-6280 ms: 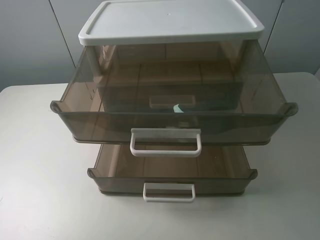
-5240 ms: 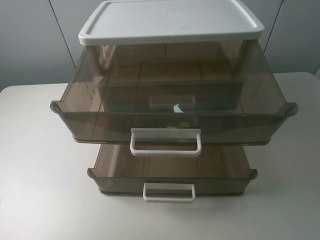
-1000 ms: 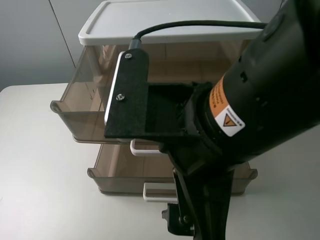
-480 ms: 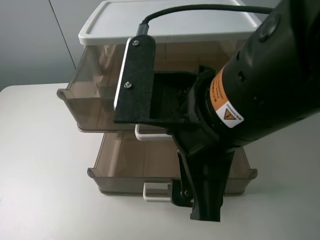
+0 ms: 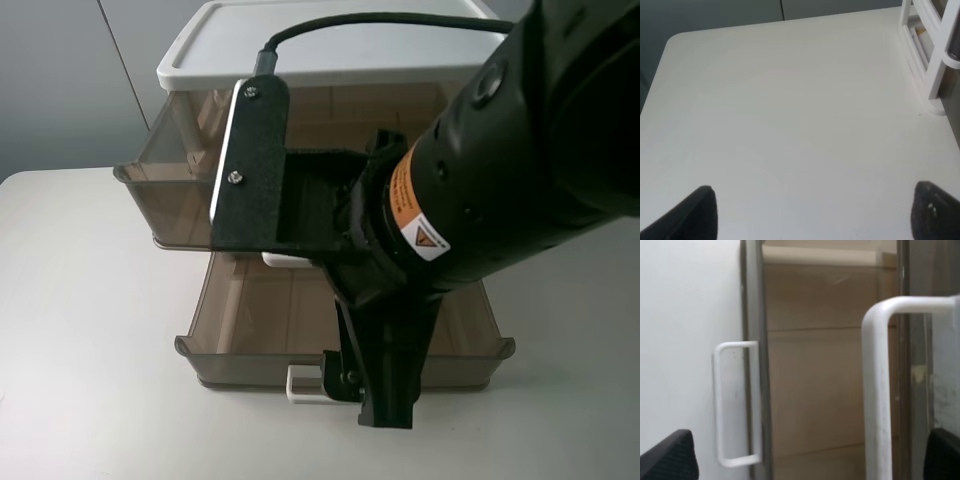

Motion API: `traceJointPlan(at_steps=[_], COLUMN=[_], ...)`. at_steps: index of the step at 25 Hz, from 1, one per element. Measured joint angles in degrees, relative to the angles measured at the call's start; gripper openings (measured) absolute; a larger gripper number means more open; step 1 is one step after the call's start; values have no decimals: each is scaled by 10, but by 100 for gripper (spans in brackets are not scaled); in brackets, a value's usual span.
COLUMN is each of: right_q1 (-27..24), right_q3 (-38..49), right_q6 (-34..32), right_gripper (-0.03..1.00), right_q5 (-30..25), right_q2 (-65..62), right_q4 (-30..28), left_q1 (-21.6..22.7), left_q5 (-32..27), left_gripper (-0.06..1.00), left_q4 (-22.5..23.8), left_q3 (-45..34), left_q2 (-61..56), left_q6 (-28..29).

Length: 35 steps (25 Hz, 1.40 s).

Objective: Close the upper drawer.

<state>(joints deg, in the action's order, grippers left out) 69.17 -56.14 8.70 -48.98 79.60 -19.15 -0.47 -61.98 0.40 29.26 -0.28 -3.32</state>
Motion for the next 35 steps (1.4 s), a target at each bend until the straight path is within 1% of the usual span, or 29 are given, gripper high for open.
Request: traceJointPlan(at_steps=[3, 8, 15, 22, 25, 28, 30, 35], right_q1=[0, -9, -24, -47, -47, -47, -48, -70], right_q3=[0, 0, 0, 0, 0, 0, 0, 0], right_q6=[-1, -1, -1, -1, -1, -1, -1, -2], right_gripper=[68, 68, 68, 68, 68, 68, 68, 68], right_q5=[4, 8, 41, 50, 52, 66, 74, 94], right_q2=[0, 5, 17, 18, 18, 18, 18, 21], right_q4=[-26, -36, -59, -98, -123, -136, -144, -151], left_q1=[0, 0, 0, 0, 0, 0, 0, 0], left_q5=[0, 0, 0, 0, 0, 0, 0, 0], left_gripper=[74, 74, 74, 74, 74, 74, 74, 74], left_q4=[0, 0, 0, 0, 0, 0, 0, 0], left_q3=[0, 0, 0, 0, 0, 0, 0, 0], left_q2=[0, 0, 0, 0, 0, 0, 0, 0], left_q6=[0, 0, 0, 0, 0, 0, 0, 0])
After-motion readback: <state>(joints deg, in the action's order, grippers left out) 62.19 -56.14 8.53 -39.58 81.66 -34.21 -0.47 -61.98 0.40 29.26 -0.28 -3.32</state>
